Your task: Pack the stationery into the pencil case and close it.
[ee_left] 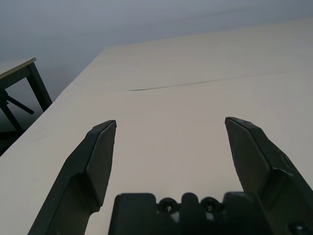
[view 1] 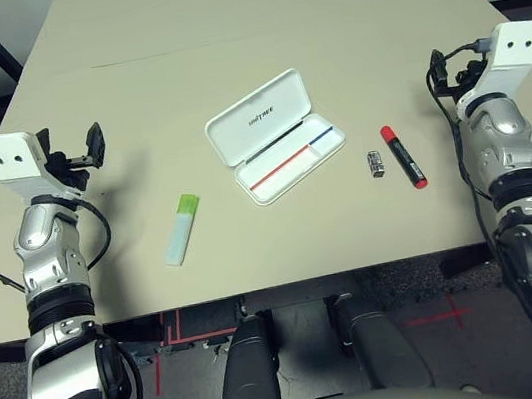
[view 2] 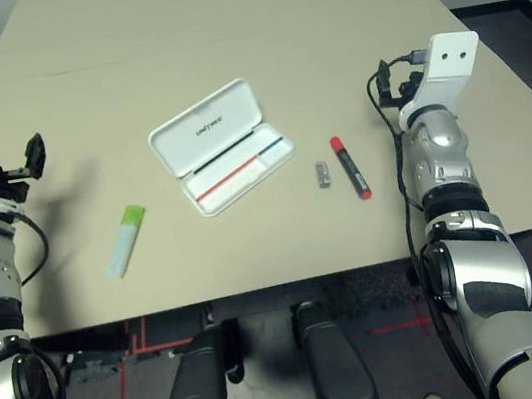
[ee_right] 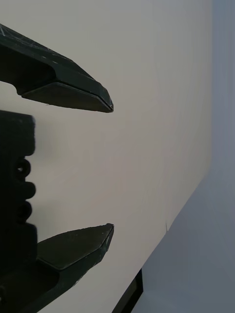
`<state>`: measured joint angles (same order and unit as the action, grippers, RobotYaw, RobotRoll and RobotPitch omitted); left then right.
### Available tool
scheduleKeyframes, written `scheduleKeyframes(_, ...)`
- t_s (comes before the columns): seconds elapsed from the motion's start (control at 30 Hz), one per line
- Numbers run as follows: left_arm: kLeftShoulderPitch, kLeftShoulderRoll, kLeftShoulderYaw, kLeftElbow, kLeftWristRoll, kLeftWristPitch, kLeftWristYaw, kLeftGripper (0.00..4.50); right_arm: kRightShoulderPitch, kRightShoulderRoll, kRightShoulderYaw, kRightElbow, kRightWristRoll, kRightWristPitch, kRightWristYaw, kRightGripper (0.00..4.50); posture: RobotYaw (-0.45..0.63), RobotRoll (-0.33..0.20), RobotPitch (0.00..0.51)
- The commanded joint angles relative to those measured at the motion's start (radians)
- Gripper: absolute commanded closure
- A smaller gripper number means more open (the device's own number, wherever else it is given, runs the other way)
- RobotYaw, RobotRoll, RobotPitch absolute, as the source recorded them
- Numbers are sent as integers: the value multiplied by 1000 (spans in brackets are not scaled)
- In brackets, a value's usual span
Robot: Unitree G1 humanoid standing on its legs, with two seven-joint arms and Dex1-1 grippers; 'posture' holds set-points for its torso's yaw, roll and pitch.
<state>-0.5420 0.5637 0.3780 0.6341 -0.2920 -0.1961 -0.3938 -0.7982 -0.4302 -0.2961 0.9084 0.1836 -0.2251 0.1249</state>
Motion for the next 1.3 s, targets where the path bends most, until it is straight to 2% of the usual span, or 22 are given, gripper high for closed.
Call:
scheduleKeyframes(0.03,19,13,13,-21,0,8,6,26,-8,5,-6,17,3,-4,3,0,15,0,196)
scheduleKeyframes(0.37,38,8,19,-46,-4,13,14,26,-37,6,-2,46,-2,-11,13,0,26,0,189)
scheduleKeyframes(0.57,28,18,25,-19,-4,2,9,26,-53,6,0,62,-3,-16,20,0,25,0,166)
scheduleKeyframes(0.77,15,13,22,-12,-1,0,10,26,-76,-31,-1,69,9,28,101,0,20,0,154)
scheduleKeyframes(0.87,10,17,21,-10,-1,3,6,26,-87,-76,24,53,13,114,236,0,10,0,156)
scheduleKeyframes(1.0,3,17,16,0,1,4,-2,26,-78,-180,115,-17,-12,265,514,0,-6,0,159)
scheduleKeyframes(1.13,-3,9,7,2,4,5,-8,26,5,-272,229,-190,-18,367,797,0,-13,0,163)
scheduleKeyframes(1.3,2,5,0,-12,0,14,-16,26,92,-348,292,-392,-3,508,960,0,-12,0,169)
